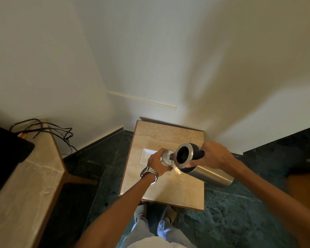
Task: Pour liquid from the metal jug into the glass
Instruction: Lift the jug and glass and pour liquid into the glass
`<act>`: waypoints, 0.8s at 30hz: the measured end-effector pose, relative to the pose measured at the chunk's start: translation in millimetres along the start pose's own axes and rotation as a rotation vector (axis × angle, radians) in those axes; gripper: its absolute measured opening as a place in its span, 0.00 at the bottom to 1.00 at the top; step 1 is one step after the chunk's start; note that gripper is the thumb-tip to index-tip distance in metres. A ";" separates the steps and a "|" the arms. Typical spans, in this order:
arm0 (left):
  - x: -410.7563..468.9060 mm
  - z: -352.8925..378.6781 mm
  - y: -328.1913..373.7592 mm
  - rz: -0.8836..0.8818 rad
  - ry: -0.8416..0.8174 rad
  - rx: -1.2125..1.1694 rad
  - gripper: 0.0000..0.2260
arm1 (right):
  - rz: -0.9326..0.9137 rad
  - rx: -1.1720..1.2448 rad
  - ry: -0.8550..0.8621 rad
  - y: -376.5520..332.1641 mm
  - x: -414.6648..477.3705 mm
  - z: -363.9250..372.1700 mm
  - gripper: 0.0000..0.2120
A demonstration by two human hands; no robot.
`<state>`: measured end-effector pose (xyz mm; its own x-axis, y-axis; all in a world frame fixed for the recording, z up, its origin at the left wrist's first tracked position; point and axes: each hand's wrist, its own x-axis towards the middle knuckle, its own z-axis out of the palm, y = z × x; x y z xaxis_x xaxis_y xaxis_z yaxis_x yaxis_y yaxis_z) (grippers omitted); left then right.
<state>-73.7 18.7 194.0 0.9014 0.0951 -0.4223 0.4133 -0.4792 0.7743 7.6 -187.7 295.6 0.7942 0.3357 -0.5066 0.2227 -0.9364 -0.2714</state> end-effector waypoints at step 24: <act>-10.4 5.7 -1.0 -0.002 0.006 -0.046 0.31 | -0.009 -0.006 0.023 2.4 -4.3 8.6 0.28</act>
<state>-84.2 13.2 195.0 0.9011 0.1013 -0.4216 0.4209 -0.4382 0.7943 -0.2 -190.5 290.1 0.8051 0.3413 -0.4852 0.2331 -0.9341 -0.2702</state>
